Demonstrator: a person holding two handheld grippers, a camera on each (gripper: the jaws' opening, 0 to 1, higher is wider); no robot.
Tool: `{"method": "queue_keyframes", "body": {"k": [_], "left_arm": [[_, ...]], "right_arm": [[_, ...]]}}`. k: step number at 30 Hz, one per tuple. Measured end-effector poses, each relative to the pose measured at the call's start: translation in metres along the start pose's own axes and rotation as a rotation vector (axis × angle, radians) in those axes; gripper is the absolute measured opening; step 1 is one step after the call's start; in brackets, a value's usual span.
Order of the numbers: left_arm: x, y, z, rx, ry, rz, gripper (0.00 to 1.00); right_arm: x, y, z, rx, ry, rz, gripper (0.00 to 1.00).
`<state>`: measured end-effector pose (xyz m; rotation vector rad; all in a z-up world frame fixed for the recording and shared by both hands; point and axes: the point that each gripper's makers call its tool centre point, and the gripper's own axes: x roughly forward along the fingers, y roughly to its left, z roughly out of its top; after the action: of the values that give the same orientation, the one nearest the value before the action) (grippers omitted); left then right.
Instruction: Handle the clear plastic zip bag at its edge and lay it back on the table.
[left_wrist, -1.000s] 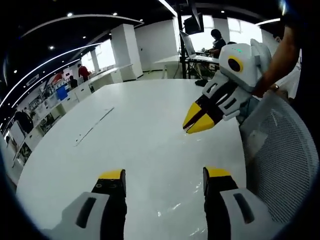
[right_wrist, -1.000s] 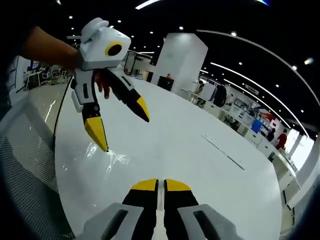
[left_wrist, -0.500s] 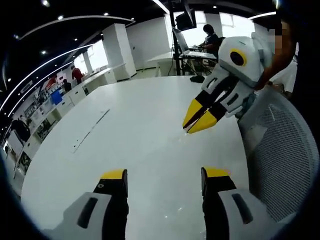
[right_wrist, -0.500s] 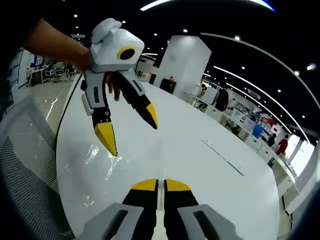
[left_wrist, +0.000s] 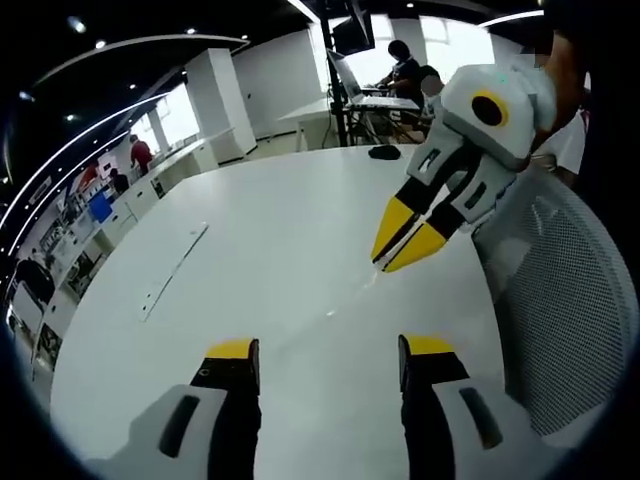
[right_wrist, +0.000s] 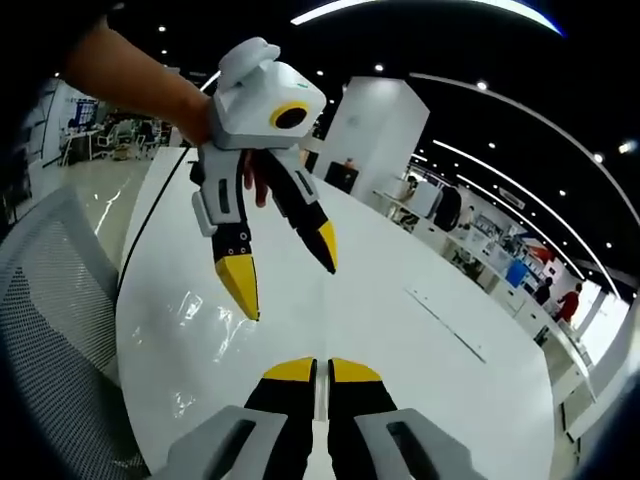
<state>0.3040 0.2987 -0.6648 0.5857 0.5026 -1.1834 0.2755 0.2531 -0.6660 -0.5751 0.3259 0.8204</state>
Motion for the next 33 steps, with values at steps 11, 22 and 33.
{"method": "queue_keyframes", "body": {"k": [11,22,33], "left_arm": [[0.007,-0.003,-0.004,0.064,0.033,-0.031,0.47],[0.014,-0.004,-0.016,0.131,0.087,-0.062,0.32],[0.014,-0.006,-0.027,0.231,0.137,-0.045,0.11]], "right_arm": [[-0.001,0.007,0.005,-0.030,-0.015,0.023,0.00],[-0.002,0.015,0.011,-0.063,-0.036,0.046,0.00],[-0.003,0.023,0.013,-0.093,-0.041,0.061,0.00]]}}
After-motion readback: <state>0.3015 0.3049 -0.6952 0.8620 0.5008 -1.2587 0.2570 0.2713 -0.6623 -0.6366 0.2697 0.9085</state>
